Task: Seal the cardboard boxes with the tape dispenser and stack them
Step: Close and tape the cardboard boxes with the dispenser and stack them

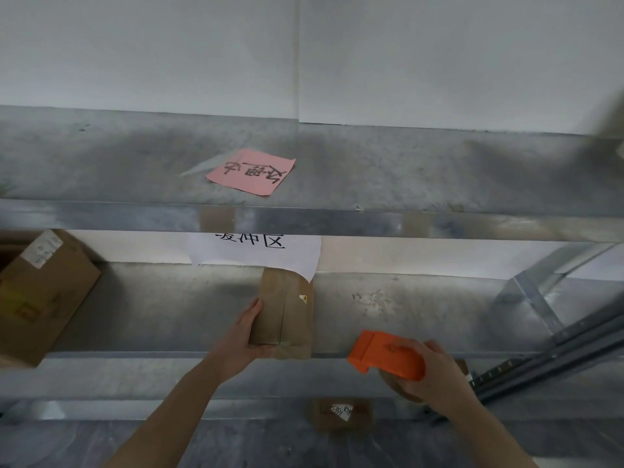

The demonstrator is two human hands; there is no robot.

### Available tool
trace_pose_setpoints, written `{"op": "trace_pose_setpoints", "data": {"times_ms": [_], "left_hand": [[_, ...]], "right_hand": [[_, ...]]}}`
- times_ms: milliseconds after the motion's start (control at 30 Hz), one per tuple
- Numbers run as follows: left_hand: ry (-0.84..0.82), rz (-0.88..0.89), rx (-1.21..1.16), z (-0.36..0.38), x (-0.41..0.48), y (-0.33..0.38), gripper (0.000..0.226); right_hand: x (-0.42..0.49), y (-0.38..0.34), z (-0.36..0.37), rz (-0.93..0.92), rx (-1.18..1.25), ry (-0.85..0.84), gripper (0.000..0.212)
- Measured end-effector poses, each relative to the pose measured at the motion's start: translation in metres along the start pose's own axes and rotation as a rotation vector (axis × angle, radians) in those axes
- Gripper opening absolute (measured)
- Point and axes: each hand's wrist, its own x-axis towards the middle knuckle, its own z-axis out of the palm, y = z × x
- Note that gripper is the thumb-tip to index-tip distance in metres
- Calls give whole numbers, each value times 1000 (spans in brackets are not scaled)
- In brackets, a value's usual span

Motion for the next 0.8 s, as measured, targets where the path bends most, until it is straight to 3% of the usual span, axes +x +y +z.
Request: {"op": "trace_pose_setpoints", "data": {"times_ms": [200, 267, 333, 400, 467, 533, 600, 800], "left_hand": [[2, 45, 50, 2, -7, 4, 107], [85, 85, 12, -2, -20, 17, 88], [278, 129, -84, -7, -37, 31, 55], [429, 110, -236, -5, -53, 45, 42], [321, -97, -590, -6, -63, 65, 61], [-23, -336, -941, -11, -69, 75, 89], [-251, -405, -1065, -21, -77, 78, 88], [-255, -312, -1003, -56, -89, 63, 64]], "right_hand": [[-20, -29, -21, -113, 133, 108, 71], [-22, -46, -24, -183, 203, 139, 62], [-26, -60, -24, -243, 245, 160, 62], [-30, -76, -26, -293, 289, 162, 65], [-34, -96, -27, -353, 311, 148, 66], [-37, -115, -26, -416, 314, 141, 65], [-41, -132, -20, -449, 336, 121, 64], [-52, -157, 3, -477, 370, 135, 62]]}}
